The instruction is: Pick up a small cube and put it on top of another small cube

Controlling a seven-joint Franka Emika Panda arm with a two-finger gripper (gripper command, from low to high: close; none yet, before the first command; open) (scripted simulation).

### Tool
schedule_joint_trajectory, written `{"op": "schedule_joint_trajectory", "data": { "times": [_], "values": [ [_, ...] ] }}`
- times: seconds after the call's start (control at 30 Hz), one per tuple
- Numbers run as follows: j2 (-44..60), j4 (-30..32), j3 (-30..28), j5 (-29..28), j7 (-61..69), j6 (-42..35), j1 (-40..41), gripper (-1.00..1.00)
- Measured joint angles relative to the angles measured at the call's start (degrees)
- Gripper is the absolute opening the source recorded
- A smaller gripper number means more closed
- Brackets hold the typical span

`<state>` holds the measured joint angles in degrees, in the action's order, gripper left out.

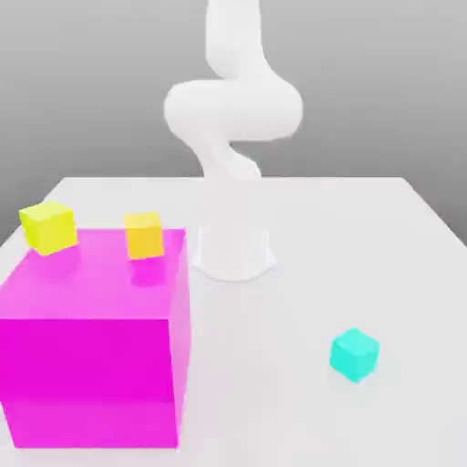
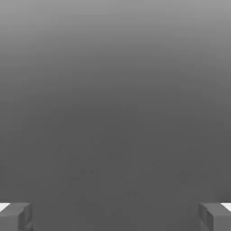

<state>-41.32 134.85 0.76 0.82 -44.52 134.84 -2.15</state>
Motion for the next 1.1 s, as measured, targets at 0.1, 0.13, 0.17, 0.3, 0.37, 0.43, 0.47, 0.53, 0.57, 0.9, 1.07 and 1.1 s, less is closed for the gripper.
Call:
{"op": "schedule_joint_trajectory", "data": {
  "times": [0.1, 0.13, 0.17, 0.3, 0.37, 0.43, 0.47, 0.53, 0.57, 0.9, 1.07, 1.1],
  "values": [
    [6.56, 4.22, 1.37, 1.18, 1.91, 4.35, -2.91, 0.00],
    [8.69, 5.58, 1.85, 1.51, 2.48, 5.77, -3.88, 0.00],
    [10.81, 6.93, 2.35, 1.78, 3.03, 7.15, -4.84, 0.00],
    [19.26, 12.35, 4.67, 2.73, 5.04, 12.78, -8.50, 0.00],
    [23.61, 15.11, 6.04, 2.98, 5.90, 15.67, -10.23, 0.00],
    [27.91, 17.85, 7.49, 2.95, 6.56, 18.53, -11.83, 0.00],
    [30.01, 19.20, 8.23, 2.80, 6.78, 19.94, -12.55, 0.00],
    [34.21, 21.88, 9.72, 2.09, 6.93, 22.73, -13.84, 0.00],
    [36.31, 23.22, 10.44, 1.50, 6.86, 24.09, -14.46, 0.00],
    [56.69, 24.41, 3.02, -10.72, -1.14, 39.65, -22.97, -1.00],
    [56.69, 24.41, 3.04, -10.87, -1.29, 39.65, -22.93, -1.00],
    [57.44, 24.28, 2.48, -11.19, -1.55, 40.29, -23.43, -1.00]
  ]
}}
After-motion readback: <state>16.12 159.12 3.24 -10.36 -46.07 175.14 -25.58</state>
